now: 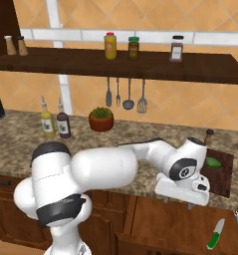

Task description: Place the appropriate cutting tool for cutting the avocado skin on the cutting board.

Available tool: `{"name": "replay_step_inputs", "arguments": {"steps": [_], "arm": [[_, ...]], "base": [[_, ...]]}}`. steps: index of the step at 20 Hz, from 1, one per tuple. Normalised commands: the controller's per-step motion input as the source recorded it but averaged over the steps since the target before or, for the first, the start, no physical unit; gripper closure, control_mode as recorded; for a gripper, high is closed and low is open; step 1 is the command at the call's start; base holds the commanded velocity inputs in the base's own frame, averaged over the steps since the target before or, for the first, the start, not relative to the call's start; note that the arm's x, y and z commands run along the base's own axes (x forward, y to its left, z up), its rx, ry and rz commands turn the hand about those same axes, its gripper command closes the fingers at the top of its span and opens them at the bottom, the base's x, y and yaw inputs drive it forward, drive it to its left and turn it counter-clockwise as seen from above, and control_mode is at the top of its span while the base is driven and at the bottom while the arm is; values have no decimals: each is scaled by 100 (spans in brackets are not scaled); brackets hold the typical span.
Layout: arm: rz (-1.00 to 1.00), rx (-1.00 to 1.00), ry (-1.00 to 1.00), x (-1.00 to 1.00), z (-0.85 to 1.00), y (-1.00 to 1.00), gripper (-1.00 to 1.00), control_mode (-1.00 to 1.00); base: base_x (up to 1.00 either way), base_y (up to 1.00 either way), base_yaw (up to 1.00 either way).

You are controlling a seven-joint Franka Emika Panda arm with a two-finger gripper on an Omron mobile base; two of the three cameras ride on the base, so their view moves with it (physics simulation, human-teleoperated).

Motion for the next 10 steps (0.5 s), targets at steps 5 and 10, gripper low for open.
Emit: {"name": "replay_step_inputs", "arguments": {"steps": [5,10], "arm": [[0,-3,3,-24,-47,-15,-100,-100],[0,0,7,-28,-47,-5,-100,-100]], "base": [[0,0,0],[0,0,0]]}}
